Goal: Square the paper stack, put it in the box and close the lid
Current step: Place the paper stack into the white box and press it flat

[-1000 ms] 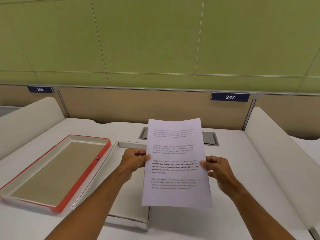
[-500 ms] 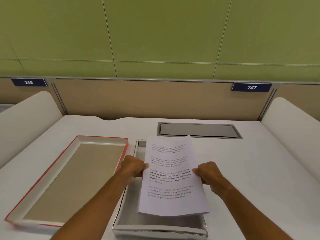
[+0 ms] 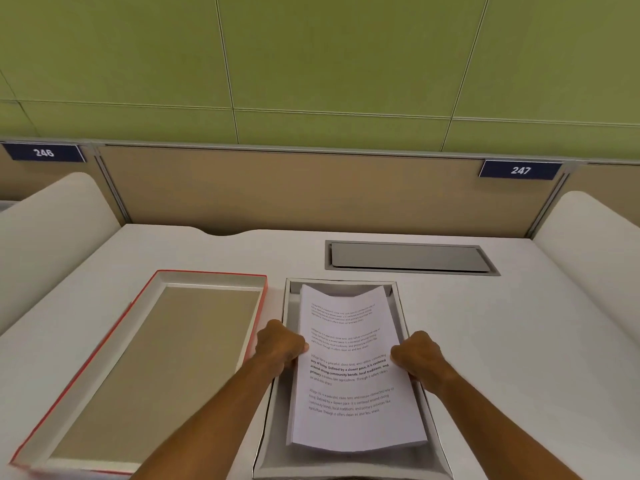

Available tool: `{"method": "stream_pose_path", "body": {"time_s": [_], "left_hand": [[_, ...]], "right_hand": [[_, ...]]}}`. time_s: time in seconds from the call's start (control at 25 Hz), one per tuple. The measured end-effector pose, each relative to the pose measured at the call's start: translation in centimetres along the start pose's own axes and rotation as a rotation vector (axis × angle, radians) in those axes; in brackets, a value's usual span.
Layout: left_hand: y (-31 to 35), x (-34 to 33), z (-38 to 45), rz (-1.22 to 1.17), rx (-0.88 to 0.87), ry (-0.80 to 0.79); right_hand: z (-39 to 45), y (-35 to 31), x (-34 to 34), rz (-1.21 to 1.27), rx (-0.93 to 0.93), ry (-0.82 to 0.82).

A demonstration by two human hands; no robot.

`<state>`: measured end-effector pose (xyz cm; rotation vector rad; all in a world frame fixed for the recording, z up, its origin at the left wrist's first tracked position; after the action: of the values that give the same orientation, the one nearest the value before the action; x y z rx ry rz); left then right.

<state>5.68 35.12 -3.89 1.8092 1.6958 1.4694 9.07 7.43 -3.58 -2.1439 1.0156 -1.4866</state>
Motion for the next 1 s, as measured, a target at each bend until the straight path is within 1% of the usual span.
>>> {"method": "stream_pose_path", "body": {"time_s": [0.16,0.24,0.4,0.52,0.64,0.8,1.0], "left_hand": [[0.7,-0.6,-0.5,0.223,-0.082,0.014],[1.1,-1.1,-0.7,0.289,-0.112,-0.01],[1.0,-2.2,-1.0,0.252,-0.083,-0.125],[0.7,-2.5,-1.5,0.178,-0.029,-0.139],[0.9,-2.5,-2.2,0.098,0.005,-0.136],[0.4,-2.4,-2.8,0.027,0.049,-0.138],[-0.5,-2.4,-3.0,-0.098,0.097,-0.196]], "right_hand": [[-0.1,-0.5,-0.2,-0.171,0.071,0.036],[-0.2,-1.0,-0.3,-0.272,0.109,0.054],[-0.9,-1.5,-1.4,-0.396,0.14,0.019],[-1.4,-1.2,-2.2,-0.422,0.125,-0.016],[-1.9,-1.4,-2.1,-0.383,0.13,-0.043],[-3.0,-1.2,-2.1,-0.182,0.127,-0.087],[-3.5,-0.7,-2.0,-0.052,0.056,-0.1]]}}
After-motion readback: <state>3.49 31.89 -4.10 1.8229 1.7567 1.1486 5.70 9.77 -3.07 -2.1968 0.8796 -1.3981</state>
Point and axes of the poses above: each hand's wrist, its own z-axis towards the middle knuckle, its own x-axis out of the back of the hand, y = z × x, the point moved 6 cm from there along z, towards the middle knuckle, and after that the axes turned 4 degrees about -z, right-handed, at the moved point
